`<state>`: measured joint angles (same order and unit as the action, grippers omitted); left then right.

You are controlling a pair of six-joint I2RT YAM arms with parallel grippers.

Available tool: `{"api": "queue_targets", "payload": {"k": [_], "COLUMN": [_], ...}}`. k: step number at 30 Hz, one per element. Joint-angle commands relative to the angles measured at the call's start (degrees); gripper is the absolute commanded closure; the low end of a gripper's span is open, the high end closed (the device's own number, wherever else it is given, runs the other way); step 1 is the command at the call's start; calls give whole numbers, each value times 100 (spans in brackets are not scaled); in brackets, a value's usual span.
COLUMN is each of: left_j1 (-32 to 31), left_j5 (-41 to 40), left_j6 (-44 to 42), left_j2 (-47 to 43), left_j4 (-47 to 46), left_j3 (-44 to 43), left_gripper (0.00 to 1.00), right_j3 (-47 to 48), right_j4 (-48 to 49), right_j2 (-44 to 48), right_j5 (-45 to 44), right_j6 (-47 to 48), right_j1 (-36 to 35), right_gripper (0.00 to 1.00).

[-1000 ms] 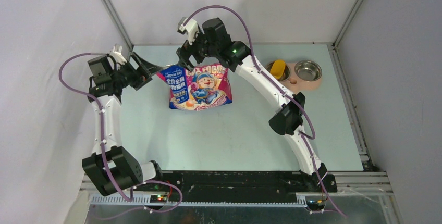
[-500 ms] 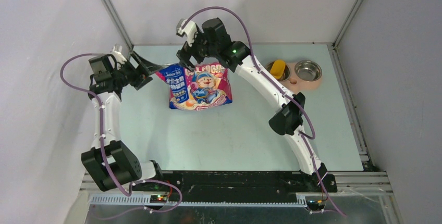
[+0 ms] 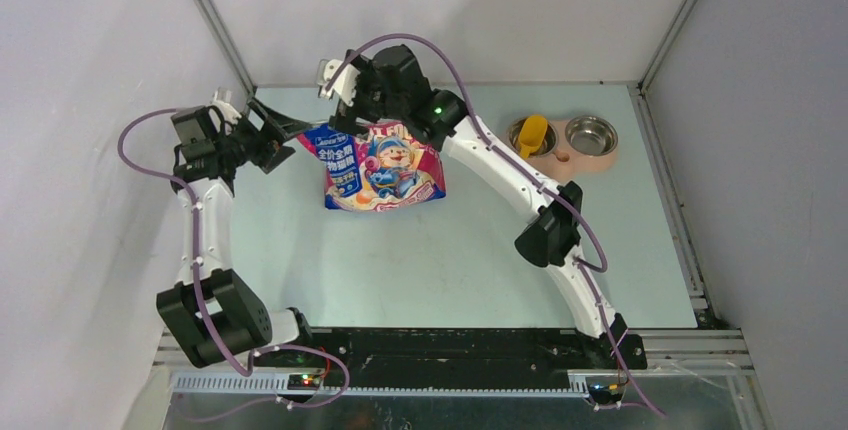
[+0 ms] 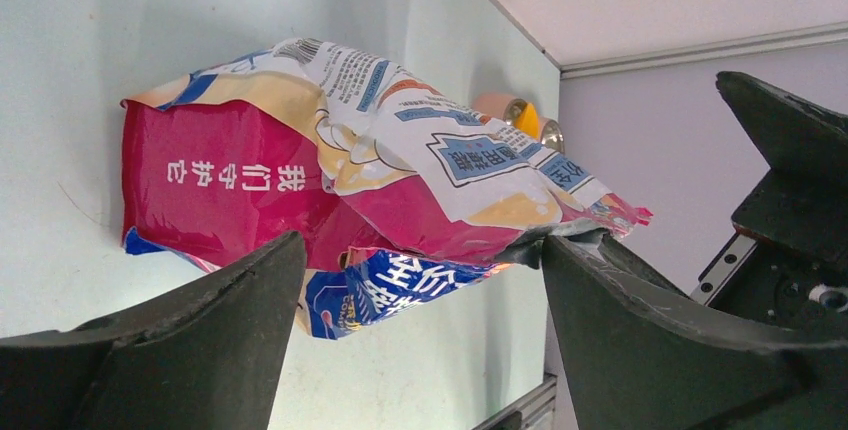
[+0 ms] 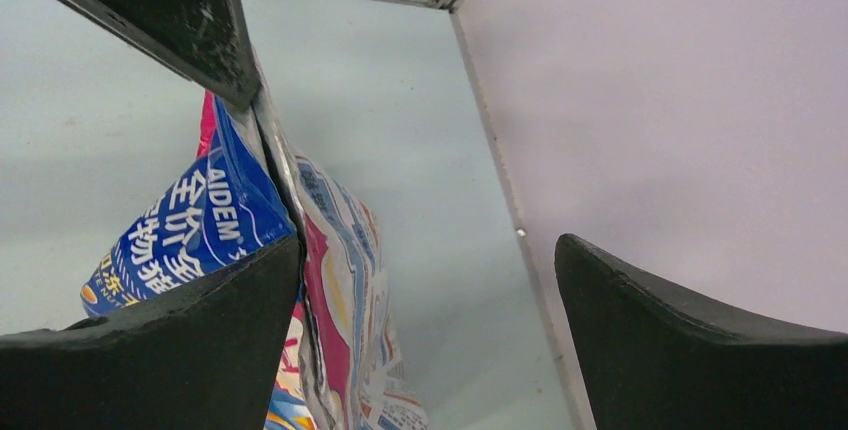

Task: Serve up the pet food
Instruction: Open the pet food bag at the center of the board.

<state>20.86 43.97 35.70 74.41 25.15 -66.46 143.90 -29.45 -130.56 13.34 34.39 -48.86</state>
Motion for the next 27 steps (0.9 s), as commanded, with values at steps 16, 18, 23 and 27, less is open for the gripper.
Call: {"api": "queue_targets", "payload": {"k": [16,18,23,27], "left_j1": [76,76,65,55], "left_j5": [27,22,22,9], "left_j6": [823,820,798,759], "left_j2": [-512,-551,-647,-690], "left_j4": [-677,-675,-629,-601], "left_j3": [568,579,573,571], "left_gripper": [35,40,45,50], "right_j3": [196,204,224,309], "right_j4": [895,803,476,255], "right_j2": [337,322,260,172], "right_j5": [-434,-317,70,380], "right_j6": [356,300,4,-245], "right_j1": [-200,-213,-225,-230], "right_gripper": [0,1,0,0]}}
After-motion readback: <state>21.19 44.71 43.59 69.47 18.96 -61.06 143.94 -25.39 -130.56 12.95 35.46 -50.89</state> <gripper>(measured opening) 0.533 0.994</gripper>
